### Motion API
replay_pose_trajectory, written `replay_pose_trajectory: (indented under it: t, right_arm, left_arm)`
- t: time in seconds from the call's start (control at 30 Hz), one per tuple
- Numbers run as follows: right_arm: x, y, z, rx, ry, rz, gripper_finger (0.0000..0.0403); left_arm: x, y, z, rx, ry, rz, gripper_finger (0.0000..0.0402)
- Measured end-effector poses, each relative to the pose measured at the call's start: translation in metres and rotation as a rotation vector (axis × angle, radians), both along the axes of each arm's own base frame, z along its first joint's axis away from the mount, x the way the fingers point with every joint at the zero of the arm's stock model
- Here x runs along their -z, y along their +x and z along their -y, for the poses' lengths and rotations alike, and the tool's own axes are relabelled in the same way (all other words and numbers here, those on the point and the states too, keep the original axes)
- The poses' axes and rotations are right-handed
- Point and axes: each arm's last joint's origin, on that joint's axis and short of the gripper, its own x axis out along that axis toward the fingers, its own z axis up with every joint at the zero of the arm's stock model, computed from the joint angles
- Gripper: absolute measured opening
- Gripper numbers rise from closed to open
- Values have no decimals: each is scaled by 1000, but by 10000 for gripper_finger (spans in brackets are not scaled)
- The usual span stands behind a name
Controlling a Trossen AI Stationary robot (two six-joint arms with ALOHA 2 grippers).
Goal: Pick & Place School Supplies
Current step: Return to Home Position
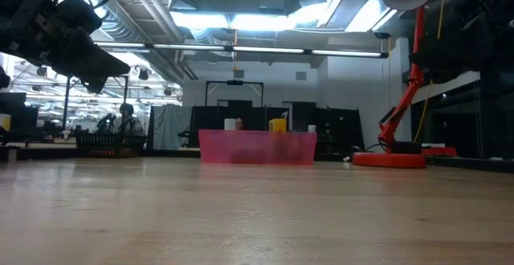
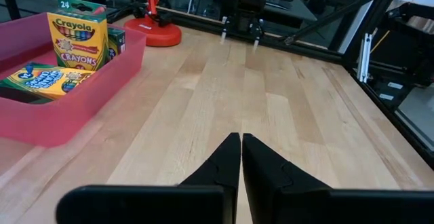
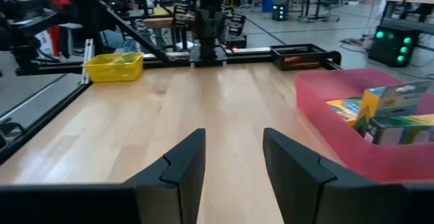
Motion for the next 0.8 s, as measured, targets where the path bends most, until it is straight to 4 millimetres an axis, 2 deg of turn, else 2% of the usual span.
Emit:
replay_pose_trajectory:
  t: [0.8]
  right_arm:
    - [0,0,-2,-17,2,-4,153]
  left_arm:
    - [0,0,0,0,0,0,8]
